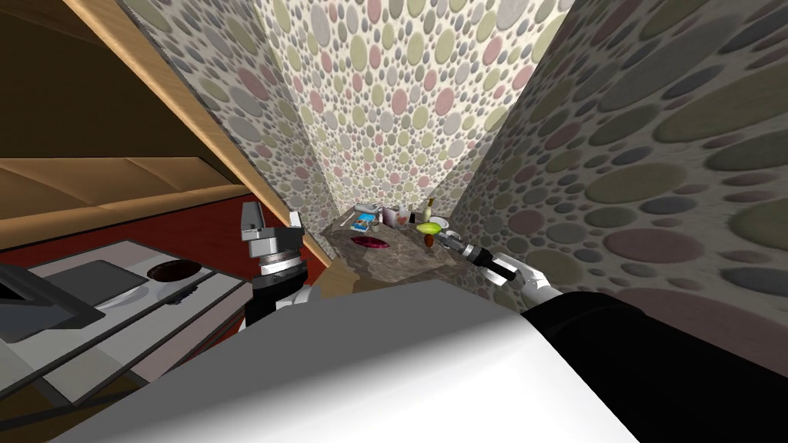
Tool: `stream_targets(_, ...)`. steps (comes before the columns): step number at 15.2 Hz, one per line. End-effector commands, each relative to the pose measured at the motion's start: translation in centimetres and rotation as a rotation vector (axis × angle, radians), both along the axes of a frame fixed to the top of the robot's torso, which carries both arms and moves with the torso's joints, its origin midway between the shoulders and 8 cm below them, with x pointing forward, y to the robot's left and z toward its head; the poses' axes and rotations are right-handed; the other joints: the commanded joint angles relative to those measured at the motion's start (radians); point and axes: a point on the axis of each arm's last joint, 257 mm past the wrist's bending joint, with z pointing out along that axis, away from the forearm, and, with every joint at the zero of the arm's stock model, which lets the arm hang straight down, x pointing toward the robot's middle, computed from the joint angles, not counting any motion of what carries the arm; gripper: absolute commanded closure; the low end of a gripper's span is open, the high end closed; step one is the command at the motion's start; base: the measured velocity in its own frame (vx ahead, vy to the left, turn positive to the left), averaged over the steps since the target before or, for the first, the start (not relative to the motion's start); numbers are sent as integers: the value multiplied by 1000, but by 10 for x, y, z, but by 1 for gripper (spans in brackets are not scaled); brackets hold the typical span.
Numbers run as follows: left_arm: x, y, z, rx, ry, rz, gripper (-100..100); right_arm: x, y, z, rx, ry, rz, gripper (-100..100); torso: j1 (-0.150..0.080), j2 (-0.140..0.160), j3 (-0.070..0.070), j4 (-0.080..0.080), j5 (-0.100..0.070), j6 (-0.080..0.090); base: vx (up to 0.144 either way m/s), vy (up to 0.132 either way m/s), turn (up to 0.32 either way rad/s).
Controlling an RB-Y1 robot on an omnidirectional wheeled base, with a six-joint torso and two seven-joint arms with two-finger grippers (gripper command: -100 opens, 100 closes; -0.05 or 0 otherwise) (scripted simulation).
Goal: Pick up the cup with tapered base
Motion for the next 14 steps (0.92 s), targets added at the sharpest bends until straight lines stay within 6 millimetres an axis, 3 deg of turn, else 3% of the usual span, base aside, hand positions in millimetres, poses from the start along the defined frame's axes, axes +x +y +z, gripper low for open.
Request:
stream_targets(1, 0, 0, 0, 0, 0, 0, 0, 1, -4, 1, -26, 7, 8, -100, 0, 0, 0, 0, 0, 0, 1, 6, -2)
stream_targets(2, 0, 0, 0, 0, 0, 0, 0, -1, -19, -10, -88, 34, 6, -100, 0, 0, 0, 0, 0, 0, 0, 14, 70)
stream_targets(4, 0, 0, 0, 0, 0, 0, 0, 0, -21, -7, -113, 38, 18, -100, 0, 0, 0, 0, 0, 0, 1, 14, 61)
stream_targets(5, 0, 0, 0, 0, 0, 0, 0, -3, -36, -18, -171, 66, 16, -100, 0, 0, 0, 0, 0, 0, 3, 17, 91)
stream_targets(7, 0, 0, 0, 0, 0, 0, 0, -1, -38, -15, -198, 70, 29, -100, 0, 0, 0, 0, 0, 0, 3, 14, 58)
stream_targets(8, 0, 0, 0, 0, 0, 0, 0, -5, -54, -24, -258, 99, 28, -100, 0, 0, 0, 0, 0, 0, 0, 16, 80)
stream_targets(10, 0, 0, 0, 0, 0, 0, 0, -4, -56, -21, -283, 102, 40, -100, 0, 0, 0, 0, 0, 0, 1, 11, 67)
stream_targets(11, 0, 0, 0, 0, 0, 0, 0, -8, -72, -30, -342, 132, 41, -100, 0, 0, 0, 0, 0, 0, 3, 12, 86)
stream_targets(13, 0, 0, 0, 0, 0, 0, 0, -7, -74, -27, -366, 135, 52, -100, 0, 0, 0, 0, 0, 0, 3, 8, 57)
stream_targets(14, 0, 0, 0, 0, 0, 0, 0, -12, -90, -34, -427, 167, 56, -100, 0, 0, 0, 0, 0, 0, 3, 8, 79)
